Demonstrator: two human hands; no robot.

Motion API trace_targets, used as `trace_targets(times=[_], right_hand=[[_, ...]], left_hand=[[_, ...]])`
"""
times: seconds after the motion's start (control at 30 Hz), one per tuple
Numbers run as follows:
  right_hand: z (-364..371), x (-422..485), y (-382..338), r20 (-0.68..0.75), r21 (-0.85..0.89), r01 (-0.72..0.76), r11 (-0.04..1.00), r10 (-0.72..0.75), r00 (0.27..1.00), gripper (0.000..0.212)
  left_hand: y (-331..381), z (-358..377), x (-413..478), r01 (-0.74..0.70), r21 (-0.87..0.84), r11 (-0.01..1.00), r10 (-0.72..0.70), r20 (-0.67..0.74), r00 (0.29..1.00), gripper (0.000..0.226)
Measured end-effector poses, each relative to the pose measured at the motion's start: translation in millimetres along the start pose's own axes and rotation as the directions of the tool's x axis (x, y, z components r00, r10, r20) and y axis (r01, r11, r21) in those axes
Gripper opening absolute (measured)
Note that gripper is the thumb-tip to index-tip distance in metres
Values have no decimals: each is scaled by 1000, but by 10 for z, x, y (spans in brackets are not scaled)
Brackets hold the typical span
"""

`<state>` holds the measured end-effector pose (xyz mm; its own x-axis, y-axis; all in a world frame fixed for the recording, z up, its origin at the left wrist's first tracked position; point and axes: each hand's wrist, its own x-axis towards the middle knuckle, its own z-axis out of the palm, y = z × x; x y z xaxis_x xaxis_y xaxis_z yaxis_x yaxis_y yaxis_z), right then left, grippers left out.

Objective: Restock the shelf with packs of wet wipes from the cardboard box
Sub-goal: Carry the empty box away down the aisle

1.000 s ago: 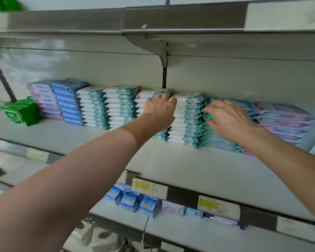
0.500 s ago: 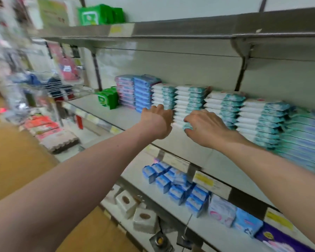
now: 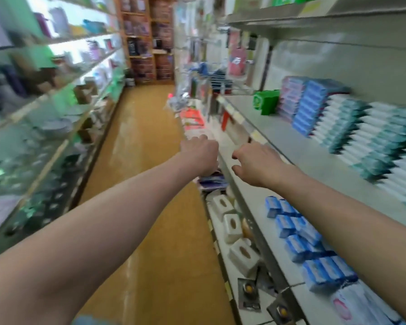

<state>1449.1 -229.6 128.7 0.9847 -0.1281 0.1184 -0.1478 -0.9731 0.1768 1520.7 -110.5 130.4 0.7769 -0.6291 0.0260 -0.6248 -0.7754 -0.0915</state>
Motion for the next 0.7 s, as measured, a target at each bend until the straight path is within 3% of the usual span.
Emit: trace_targets(times=[0.23, 0.43, 0.7], right_hand=[[69, -90, -1100, -12, 34, 299, 954, -298, 954, 30], [181, -405, -2039, 17, 80, 454, 888, -456, 890, 33], [292, -1200, -3220, 61, 155, 598, 786, -612, 789, 29]], left_hand=[[-717, 327, -821, 270, 9, 963, -270, 83, 959, 44], [-1175, 642, -1719, 444, 78, 892, -451, 142, 881, 47], [-1792, 968, -3272, 558, 88, 825, -554, 313, 771, 42]])
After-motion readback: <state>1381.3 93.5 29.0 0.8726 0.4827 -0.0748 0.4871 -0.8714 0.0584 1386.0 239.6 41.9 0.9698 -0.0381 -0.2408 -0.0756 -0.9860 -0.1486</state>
